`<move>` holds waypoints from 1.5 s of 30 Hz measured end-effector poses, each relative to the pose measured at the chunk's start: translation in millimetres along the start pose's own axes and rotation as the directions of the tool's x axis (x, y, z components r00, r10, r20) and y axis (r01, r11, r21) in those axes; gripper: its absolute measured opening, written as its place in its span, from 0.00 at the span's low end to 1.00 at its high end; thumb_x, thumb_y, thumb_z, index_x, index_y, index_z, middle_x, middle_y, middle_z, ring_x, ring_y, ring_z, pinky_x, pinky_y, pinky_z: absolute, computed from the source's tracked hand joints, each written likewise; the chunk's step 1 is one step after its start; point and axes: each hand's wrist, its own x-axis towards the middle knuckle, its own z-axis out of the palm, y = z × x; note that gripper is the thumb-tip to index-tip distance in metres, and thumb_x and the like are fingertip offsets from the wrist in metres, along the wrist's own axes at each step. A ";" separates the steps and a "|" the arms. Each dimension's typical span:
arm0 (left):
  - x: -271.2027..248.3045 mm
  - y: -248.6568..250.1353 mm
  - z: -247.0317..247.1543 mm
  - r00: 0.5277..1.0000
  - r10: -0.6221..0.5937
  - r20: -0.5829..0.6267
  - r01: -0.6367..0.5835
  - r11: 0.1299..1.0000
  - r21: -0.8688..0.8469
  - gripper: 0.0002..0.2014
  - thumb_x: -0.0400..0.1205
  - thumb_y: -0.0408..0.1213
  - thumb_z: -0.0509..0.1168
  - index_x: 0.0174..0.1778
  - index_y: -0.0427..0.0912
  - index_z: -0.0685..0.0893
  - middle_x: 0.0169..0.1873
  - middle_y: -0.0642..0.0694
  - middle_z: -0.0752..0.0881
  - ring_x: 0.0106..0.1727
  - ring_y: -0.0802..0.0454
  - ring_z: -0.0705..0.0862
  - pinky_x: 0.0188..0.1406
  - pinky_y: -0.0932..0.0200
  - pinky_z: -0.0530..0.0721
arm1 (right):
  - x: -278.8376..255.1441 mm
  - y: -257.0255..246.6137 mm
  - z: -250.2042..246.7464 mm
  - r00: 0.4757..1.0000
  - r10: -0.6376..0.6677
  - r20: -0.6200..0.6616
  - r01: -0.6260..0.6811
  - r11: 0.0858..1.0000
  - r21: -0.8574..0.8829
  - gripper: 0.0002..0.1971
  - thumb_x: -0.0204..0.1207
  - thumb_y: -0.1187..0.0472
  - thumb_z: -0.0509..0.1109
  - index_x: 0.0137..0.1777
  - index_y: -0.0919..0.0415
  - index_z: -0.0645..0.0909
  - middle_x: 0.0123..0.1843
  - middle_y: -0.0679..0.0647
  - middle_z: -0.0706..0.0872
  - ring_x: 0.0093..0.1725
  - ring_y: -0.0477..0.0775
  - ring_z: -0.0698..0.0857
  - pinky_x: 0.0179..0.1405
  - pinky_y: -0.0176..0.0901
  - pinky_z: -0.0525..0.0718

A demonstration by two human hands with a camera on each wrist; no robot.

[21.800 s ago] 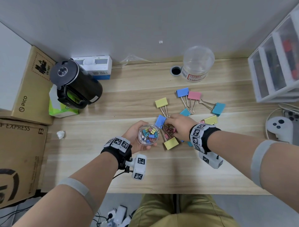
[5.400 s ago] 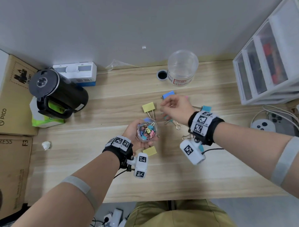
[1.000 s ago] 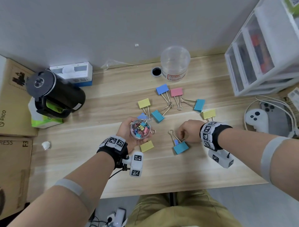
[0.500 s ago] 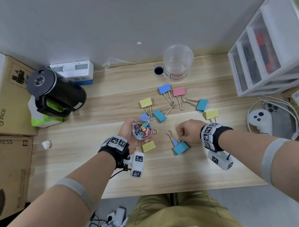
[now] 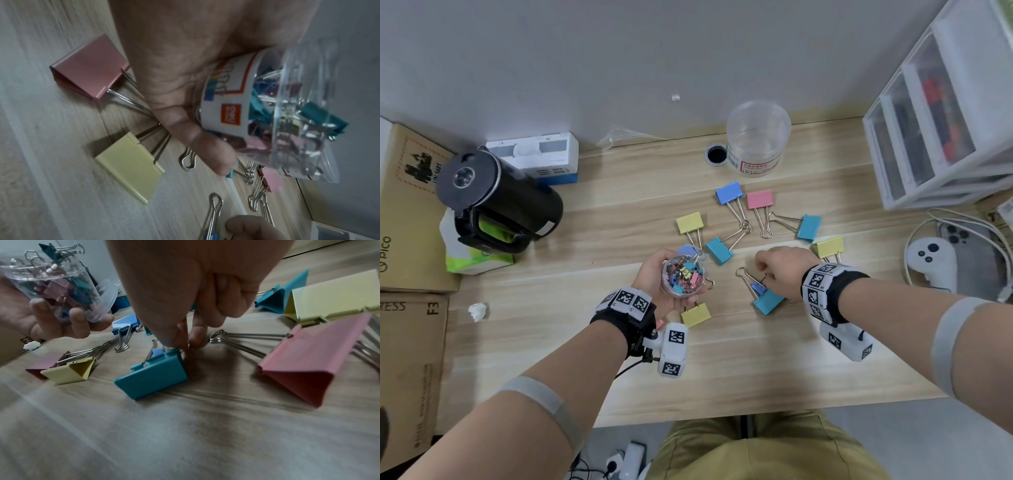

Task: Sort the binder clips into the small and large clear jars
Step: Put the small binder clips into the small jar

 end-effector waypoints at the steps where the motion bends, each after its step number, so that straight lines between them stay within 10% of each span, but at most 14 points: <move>1: -0.2 0.2 0.7 1.000 0.000 0.001 0.000 1.000 -0.002 0.23 0.81 0.45 0.57 0.62 0.30 0.82 0.48 0.34 0.89 0.39 0.38 0.89 0.24 0.57 0.83 | -0.3 -0.1 -1.3 1.000 -0.001 0.000 0.001 1.000 0.002 0.12 0.78 0.58 0.61 0.60 0.50 0.76 0.57 0.50 0.84 0.56 0.57 0.82 0.46 0.45 0.78; 15: 1.2 -1.9 -0.3 1.000 0.013 -0.008 -0.013 1.000 0.004 0.23 0.81 0.45 0.58 0.60 0.29 0.83 0.50 0.32 0.88 0.39 0.37 0.89 0.24 0.57 0.83 | -3.5 -5.6 -2.0 0.994 -0.088 0.066 0.086 0.996 0.024 0.19 0.73 0.61 0.70 0.62 0.43 0.84 0.63 0.43 0.81 0.61 0.50 0.82 0.57 0.43 0.80; 32: 0.4 -5.9 -3.2 1.000 0.019 -0.001 -0.019 1.000 0.025 0.26 0.81 0.46 0.57 0.65 0.29 0.82 0.52 0.32 0.88 0.40 0.37 0.89 0.25 0.56 0.85 | 4.6 -26.9 2.2 0.962 -0.195 0.190 0.258 0.875 -0.410 0.17 0.78 0.58 0.65 0.66 0.60 0.79 0.61 0.55 0.79 0.46 0.62 0.85 0.35 0.47 0.73; 39: -3.2 -5.2 -5.2 1.000 0.023 -0.013 -0.022 0.999 0.023 0.27 0.79 0.46 0.59 0.66 0.30 0.82 0.53 0.31 0.86 0.42 0.36 0.88 0.25 0.56 0.85 | 6.3 -28.2 -11.4 0.962 -0.071 0.264 0.131 0.967 -0.217 0.05 0.72 0.57 0.69 0.46 0.53 0.83 0.46 0.50 0.87 0.44 0.56 0.86 0.42 0.45 0.86; 45: -12.7 4.4 0.7 0.999 0.042 -0.017 -0.042 0.999 0.019 0.25 0.82 0.46 0.58 0.64 0.29 0.83 0.52 0.32 0.86 0.38 0.37 0.89 0.23 0.56 0.84 | 4.9 -28.2 -25.8 0.944 -0.025 0.329 0.019 1.000 0.022 0.08 0.70 0.60 0.70 0.49 0.51 0.85 0.47 0.47 0.88 0.48 0.54 0.87 0.48 0.45 0.88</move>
